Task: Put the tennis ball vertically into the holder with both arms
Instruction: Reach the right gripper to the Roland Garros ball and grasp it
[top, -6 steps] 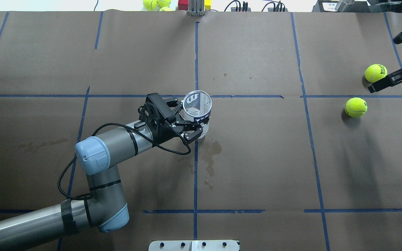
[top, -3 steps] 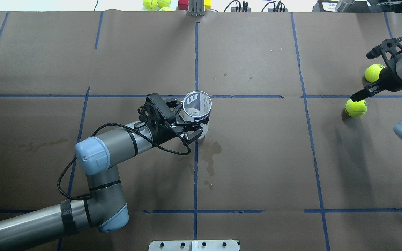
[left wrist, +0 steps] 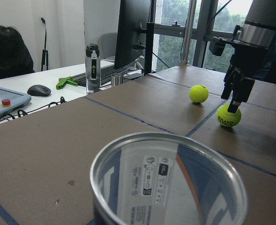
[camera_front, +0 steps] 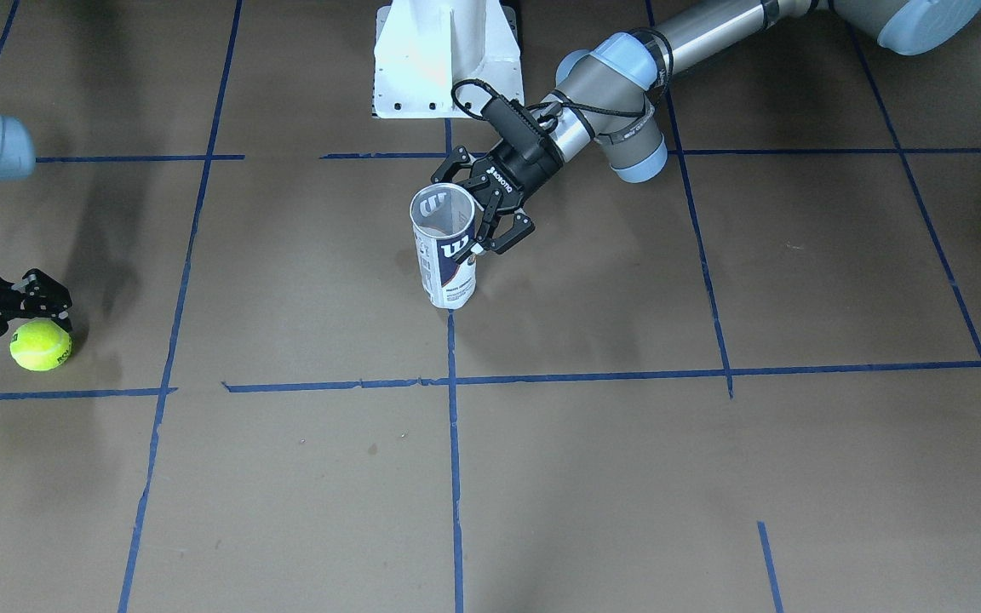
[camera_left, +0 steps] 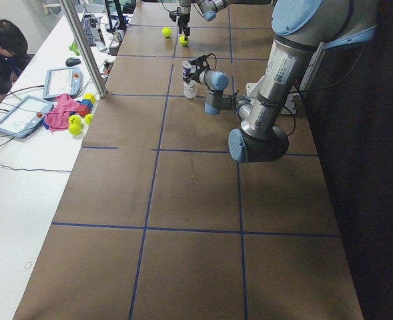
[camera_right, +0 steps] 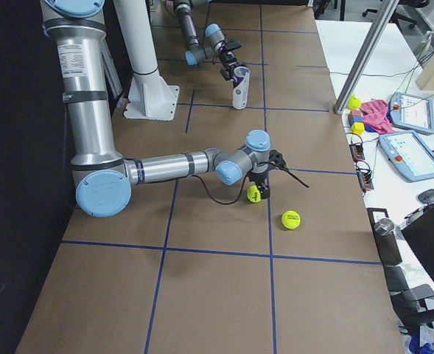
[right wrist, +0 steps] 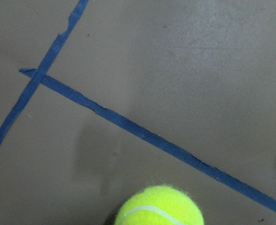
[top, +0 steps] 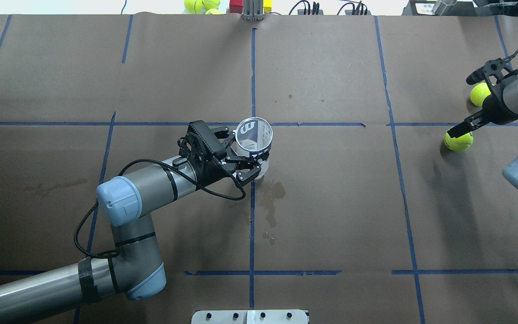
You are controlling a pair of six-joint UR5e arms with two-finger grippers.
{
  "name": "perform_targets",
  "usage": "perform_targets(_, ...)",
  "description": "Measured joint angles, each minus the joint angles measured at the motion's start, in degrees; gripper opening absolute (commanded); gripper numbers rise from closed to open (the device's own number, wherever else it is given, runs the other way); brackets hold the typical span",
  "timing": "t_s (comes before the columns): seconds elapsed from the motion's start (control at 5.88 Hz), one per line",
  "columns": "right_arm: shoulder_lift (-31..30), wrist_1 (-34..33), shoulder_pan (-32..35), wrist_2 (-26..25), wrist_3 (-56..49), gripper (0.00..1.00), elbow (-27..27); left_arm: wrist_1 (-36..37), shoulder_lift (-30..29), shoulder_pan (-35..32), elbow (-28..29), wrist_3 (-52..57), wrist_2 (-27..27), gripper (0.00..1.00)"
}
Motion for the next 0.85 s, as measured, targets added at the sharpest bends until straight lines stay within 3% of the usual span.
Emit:
perform_targets(0.34,0.0,0.1,-0.8,-0.1,0.0,0.17,-1.1,0.0,0.0,0.0,0.0,0.0,0.0,0.73)
perform_targets(0.68,0.5,-0.3,-1.0,0.1,0.0,0.13,0.0,0.0,0.0,0.0,0.0,0.0,0.0,0.73)
perform_targets(0.85,0.6,-1.1,-1.0,0.3,1.1,0.13,3.0,0.0,0.0,0.0,0.0,0.0,0.0,0.73)
